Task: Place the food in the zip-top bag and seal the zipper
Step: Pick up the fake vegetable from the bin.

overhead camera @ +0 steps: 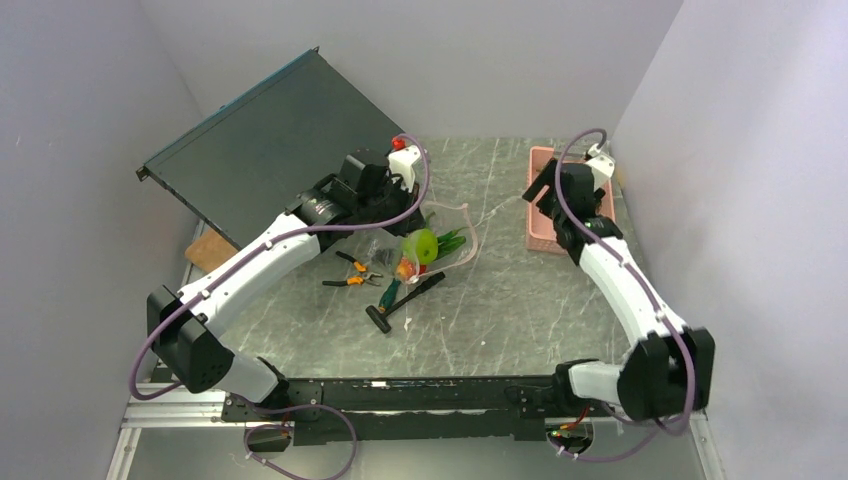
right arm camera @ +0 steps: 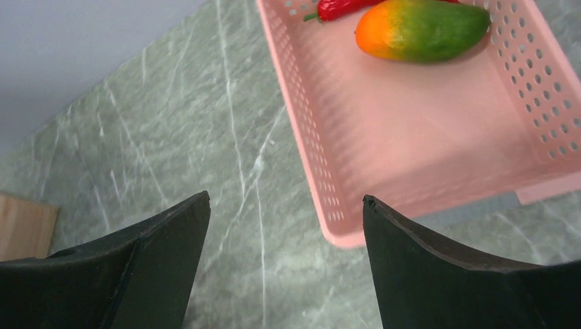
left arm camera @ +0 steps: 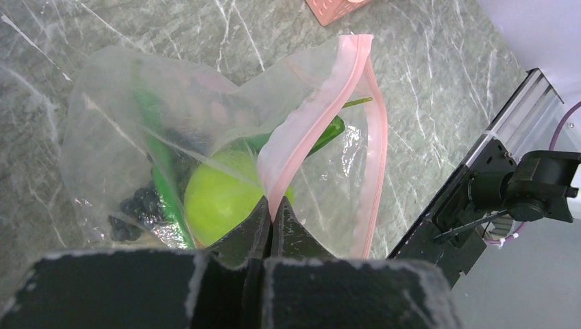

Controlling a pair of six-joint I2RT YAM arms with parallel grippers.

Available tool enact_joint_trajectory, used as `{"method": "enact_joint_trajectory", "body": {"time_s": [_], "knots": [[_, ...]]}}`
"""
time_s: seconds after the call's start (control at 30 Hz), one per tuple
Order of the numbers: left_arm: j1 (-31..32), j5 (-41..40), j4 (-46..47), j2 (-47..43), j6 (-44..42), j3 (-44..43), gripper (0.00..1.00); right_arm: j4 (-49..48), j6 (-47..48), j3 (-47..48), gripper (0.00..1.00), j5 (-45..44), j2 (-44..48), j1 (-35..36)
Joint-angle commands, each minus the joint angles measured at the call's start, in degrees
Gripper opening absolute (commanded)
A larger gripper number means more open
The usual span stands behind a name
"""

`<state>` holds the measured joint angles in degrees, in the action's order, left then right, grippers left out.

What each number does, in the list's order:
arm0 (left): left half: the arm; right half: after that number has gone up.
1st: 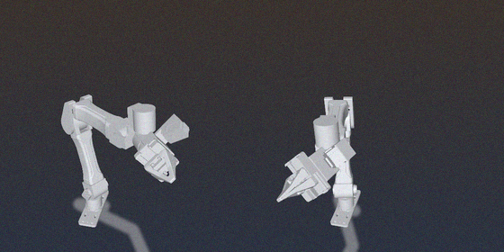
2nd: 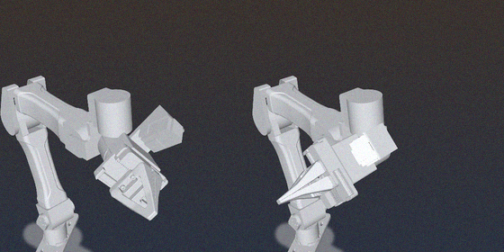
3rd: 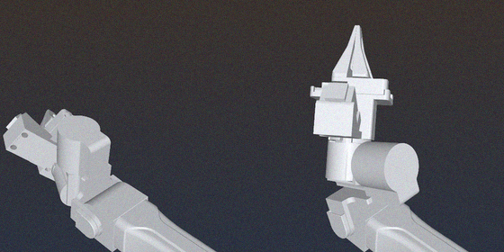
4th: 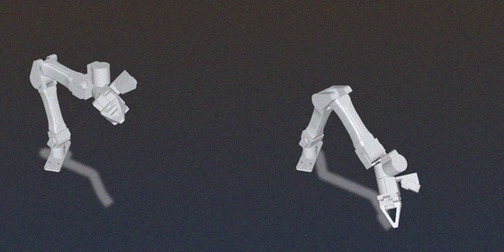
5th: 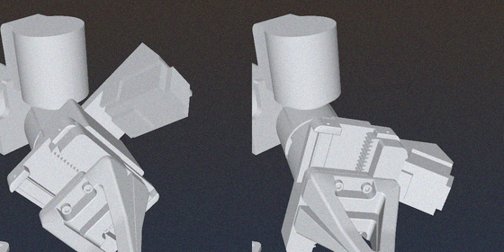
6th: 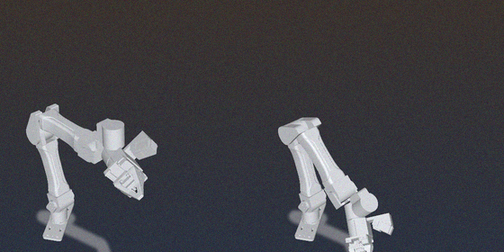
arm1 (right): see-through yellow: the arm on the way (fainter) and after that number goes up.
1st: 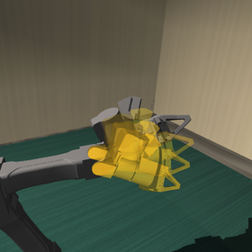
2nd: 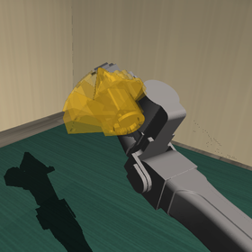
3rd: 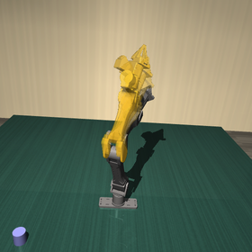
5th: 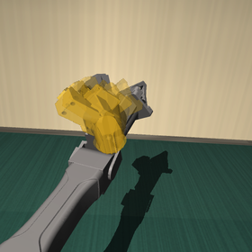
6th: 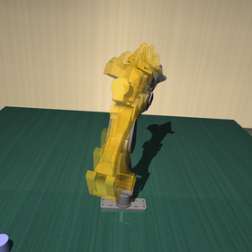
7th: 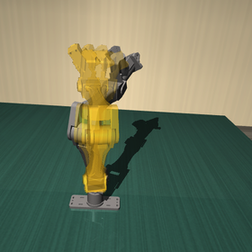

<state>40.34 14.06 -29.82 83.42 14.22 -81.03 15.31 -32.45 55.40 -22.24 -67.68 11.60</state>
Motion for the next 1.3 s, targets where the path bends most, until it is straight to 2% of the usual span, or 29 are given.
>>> {"method": "enact_joint_trajectory", "body": {"time_s": [0.0,0.2,0.33,0.37,0.43,0.53,0.8,1.03,1.27], "knots": [[0.3,0.3,1.0,0.5,-1.0,-2.0,0.00,-5.6,-9.4,5.8,0.82,8.1,-7.9,-7.0],[0.3,1.1,1.4,0.4,-0.6,-1.8,0.00,-7.4,-22.1,9.8,0.76,10.4,-19.7,-14.7],[0.3,2.0,1.3,0.5,-0.4,-2.0,0.00,-9.9,-30.2,12.5,0.61,15.0,-27.1,-18.2],[0.3,2.0,1.5,0.5,-0.3,-1.9,0.00,-9.6,-31.6,13.9,0.54,15.4,-29.2,-18.7],[0.3,1.8,1.4,0.6,-0.4,-1.9,0.00,-7.4,-33.2,19.0,0.49,14.7,-33.1,-18.7],[0.3,2.6,1.1,0.9,-0.3,-2.3,0.00,-6.1,-35.5,25.4,0.50,13.9,-38.9,-18.4],[0.1,3.4,0.9,1.0,-0.1,-2.5,0.00,9.2,-45.9,42.4,0.53,5.6,-51.9,-16.2],[-0.1,4.6,1.2,1.3,0.4,-2.5,0.00,10.4,-53.2,44.3,0.52,1.6,-56.0,-15.5],[-0.8,5.7,1.7,1.2,1.1,-2.3,0.00,10.6,-54.4,47.8,0.52,-0.4,-61.3,-15.3]]}}
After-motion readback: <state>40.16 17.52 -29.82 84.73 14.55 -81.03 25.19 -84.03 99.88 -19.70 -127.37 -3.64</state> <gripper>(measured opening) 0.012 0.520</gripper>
